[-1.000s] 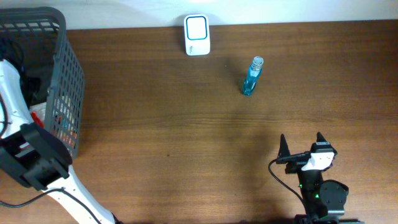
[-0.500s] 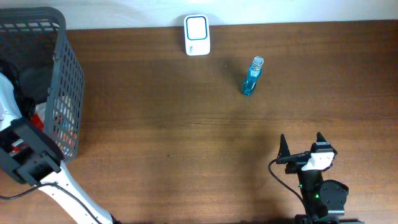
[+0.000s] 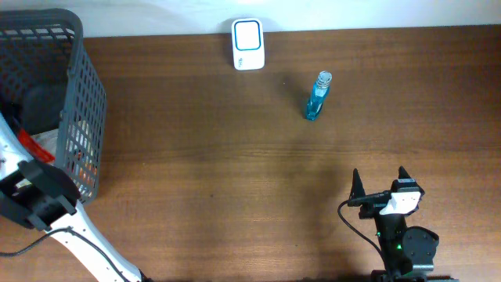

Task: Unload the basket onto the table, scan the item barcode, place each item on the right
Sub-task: 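Reach the left gripper into the basket and grasp the red snack bag, then place the red snack bag on the table in front of the scanner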

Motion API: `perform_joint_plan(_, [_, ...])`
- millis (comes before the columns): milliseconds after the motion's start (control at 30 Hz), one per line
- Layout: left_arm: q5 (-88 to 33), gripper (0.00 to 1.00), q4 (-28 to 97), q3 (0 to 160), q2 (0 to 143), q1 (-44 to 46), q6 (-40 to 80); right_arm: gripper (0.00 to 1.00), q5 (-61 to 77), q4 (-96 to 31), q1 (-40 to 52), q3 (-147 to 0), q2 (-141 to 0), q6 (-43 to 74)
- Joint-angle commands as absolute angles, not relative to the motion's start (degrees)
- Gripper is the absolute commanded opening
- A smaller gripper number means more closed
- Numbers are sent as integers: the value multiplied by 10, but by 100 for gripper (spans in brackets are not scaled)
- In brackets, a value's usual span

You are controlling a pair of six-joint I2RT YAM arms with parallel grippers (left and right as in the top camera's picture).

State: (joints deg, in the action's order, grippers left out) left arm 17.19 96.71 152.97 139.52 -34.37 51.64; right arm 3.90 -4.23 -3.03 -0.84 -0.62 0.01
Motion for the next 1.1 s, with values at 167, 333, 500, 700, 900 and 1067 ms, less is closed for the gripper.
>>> perform_joint_plan(167, [56, 0, 967, 1794, 1251, -317, 450, 98, 36, -43, -34, -3, -2, 2])
perform_joint_plan(333, [-56, 0, 962, 1798, 1177, -211, 439, 98, 36, -43, -34, -3, -2, 2])
perform_joint_plan(500, [-64, 0, 966, 1722, 1200, -15, 331, 98, 36, -43, -34, -3, -2, 2])
perform_joint_plan(700, [32, 0, 930, 1521, 1258, 162, 317, 98, 36, -43, -34, -3, -2, 2])
perform_joint_plan(900, [115, 0, 754, 1278, 1270, 270, 356, 99, 36, -43, -34, -3, -2, 2])
perform_joint_plan(1067, [149, 18, 692, 1192, 1270, 314, 356, 99, 36, -43, -34, -3, -2, 2])
